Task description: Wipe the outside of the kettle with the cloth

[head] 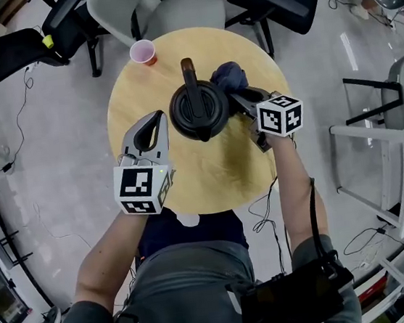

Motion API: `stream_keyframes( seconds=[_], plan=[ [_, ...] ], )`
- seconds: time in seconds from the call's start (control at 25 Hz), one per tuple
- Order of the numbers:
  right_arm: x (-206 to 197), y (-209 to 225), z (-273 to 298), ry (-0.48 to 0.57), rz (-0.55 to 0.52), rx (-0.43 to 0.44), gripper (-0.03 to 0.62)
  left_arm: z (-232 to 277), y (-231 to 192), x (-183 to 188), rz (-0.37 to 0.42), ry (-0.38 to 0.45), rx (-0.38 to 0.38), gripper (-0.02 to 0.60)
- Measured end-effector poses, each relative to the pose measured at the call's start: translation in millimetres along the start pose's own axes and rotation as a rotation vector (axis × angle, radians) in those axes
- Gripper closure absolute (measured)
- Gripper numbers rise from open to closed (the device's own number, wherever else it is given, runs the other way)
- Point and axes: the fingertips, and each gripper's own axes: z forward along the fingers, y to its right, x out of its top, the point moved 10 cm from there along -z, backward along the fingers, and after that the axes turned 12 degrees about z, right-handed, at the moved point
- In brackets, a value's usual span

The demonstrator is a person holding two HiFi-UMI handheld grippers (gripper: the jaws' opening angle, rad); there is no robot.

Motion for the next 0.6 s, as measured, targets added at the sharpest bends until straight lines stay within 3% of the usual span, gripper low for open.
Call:
stream_keyframes(
  seconds=[0.28, 0.6],
  plan=[
    [59.2, -56.3, -36.3, 0.14, -0.029, 0.167, 0.513, -17.5, -7.4, 27.1, 0.005, 0.037, -0.005, 0.572],
    [99.8, -93.4, -32.4, 0.1, -0.093, 0.281, 0.513, -22.2, -8.7, 51.2, 0.026, 0.069, -0.009, 0.572]
  ],
)
